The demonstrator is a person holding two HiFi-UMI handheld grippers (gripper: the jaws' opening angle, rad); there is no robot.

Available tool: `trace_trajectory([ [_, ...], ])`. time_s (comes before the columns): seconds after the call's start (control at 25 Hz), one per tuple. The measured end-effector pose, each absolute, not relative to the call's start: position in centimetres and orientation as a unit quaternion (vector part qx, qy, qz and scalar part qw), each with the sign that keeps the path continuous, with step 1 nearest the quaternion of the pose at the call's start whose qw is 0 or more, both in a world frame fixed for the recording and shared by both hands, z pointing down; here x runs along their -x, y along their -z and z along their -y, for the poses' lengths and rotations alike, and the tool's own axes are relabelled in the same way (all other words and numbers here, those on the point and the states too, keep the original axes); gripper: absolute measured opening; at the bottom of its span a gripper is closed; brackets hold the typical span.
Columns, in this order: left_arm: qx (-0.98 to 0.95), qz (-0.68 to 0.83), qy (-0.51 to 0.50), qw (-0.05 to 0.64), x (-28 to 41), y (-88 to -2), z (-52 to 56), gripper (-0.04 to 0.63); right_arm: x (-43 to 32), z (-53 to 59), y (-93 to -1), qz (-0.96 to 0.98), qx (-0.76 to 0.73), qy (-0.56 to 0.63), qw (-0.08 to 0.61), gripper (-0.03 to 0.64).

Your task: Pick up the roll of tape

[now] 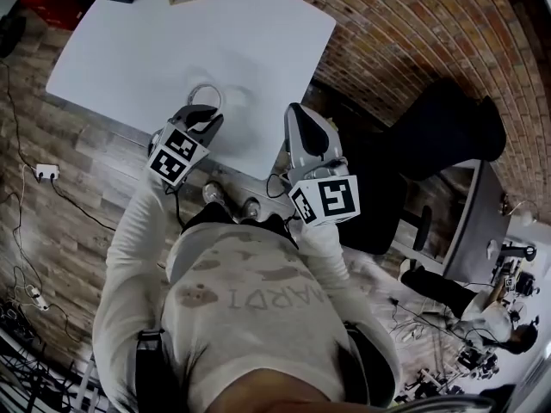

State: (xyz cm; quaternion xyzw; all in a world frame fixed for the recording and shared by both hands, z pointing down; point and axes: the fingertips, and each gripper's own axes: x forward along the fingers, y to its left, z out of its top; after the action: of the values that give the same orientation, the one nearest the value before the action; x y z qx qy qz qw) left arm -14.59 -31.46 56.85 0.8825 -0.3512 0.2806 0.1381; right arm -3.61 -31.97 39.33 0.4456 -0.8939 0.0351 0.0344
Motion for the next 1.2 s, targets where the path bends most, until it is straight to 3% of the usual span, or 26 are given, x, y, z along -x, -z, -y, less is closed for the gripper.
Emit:
trace_trajectory([
  [1.2, -0.81, 0.578, -0.056, 0.081, 18.1, -41.0, 19.7, 0.052, 4.2, 24.3, -36.0, 0.937, -0.348, -0.007, 0.019, 0.011],
])
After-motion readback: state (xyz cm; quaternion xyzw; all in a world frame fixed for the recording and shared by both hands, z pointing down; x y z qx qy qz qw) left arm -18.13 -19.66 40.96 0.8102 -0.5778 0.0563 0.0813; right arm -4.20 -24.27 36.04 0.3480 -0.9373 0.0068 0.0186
